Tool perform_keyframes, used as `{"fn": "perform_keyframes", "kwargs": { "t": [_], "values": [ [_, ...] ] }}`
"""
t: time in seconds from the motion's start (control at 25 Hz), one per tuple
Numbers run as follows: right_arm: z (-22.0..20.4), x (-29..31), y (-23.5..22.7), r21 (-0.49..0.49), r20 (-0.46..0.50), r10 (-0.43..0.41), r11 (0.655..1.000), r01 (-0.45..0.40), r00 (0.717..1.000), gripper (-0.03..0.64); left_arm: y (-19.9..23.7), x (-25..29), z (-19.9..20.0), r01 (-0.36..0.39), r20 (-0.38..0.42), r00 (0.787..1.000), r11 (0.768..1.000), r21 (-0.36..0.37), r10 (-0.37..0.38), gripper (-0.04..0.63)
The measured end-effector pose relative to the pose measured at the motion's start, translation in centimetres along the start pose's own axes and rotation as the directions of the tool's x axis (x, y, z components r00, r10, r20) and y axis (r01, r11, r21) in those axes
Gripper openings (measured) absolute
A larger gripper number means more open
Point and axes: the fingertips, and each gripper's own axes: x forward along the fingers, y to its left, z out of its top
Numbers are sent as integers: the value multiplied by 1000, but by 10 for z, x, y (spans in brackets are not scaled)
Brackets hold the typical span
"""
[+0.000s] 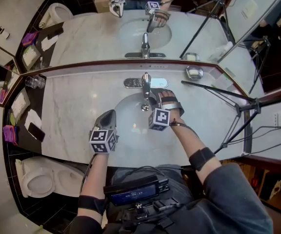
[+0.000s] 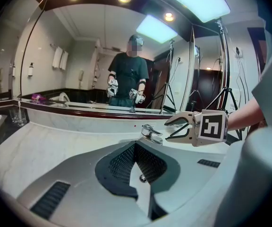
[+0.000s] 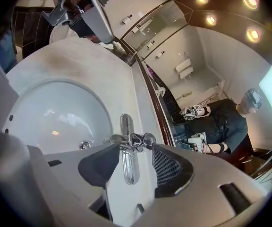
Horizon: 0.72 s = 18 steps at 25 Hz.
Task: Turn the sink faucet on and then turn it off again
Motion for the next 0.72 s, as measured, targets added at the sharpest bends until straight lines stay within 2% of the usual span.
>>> {"fn": "perform_keyframes", "kwargs": {
  "t": [0.12,0.32,0.72],
  "values": [
    [-3,14,7,-48,-25,31,998,-33,999,242,3,0,-2,-6,-4,1000,1000,-5,6,0],
    [1,29,6,-94,-37,36,995,-39,999,242,10,1,-6,-15,-14,1000,1000,-14,15,0],
    [6,49,-7,-122,-69,35,992,-44,997,241,14,8,-11,-13,-31,999,1000,-26,13,0]
  ]
}}
